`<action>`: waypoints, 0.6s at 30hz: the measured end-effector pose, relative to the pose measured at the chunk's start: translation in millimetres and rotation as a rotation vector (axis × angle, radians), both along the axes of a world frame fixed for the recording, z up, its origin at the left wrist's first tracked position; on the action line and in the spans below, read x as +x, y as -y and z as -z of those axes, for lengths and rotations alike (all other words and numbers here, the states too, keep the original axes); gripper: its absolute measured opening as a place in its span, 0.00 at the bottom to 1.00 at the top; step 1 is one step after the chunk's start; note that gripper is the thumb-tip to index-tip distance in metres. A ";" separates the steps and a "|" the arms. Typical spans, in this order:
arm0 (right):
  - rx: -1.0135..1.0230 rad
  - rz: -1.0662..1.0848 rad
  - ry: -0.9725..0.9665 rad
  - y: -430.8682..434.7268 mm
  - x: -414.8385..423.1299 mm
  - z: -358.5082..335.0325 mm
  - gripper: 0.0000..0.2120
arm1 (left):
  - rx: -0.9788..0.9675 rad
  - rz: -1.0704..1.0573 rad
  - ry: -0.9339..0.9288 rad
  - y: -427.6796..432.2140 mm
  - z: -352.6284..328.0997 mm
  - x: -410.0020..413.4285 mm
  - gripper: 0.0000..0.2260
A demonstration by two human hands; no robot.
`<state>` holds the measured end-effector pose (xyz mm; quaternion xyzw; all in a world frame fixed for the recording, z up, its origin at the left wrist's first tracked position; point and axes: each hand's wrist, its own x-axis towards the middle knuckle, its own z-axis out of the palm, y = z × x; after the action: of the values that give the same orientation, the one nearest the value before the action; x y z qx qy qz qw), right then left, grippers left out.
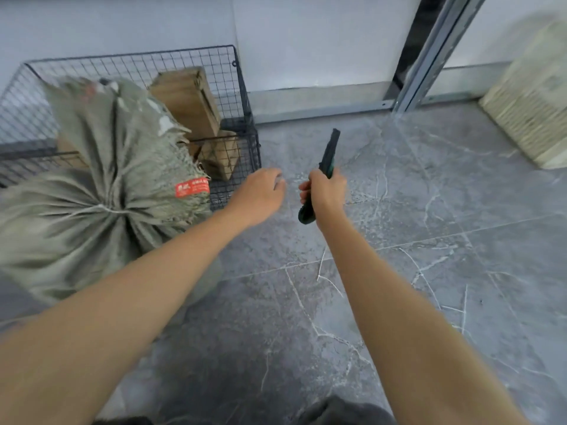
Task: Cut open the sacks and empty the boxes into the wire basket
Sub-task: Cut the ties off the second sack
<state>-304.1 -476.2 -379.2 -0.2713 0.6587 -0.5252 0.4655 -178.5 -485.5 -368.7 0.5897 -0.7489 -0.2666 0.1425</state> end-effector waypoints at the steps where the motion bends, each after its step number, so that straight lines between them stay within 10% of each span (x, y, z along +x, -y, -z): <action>1: -0.032 0.002 0.015 1.4 7.8 -11.4 0.04 | -0.023 0.009 -0.021 -4.3 -10.0 2.4 0.15; 12: -0.245 -0.212 -0.018 -1.4 98.7 -70.8 0.09 | -0.218 -0.115 -0.242 -60.6 -97.8 65.9 0.12; 18: -0.206 -0.337 0.032 -12.9 139.3 -70.6 0.08 | -0.486 -0.310 0.067 -70.1 -113.0 117.4 0.15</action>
<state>-164.8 -463.4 -308.6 -0.4157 0.5391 -0.5087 0.5270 -61.1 -415.4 -255.7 0.6540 -0.6961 -0.0348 0.2941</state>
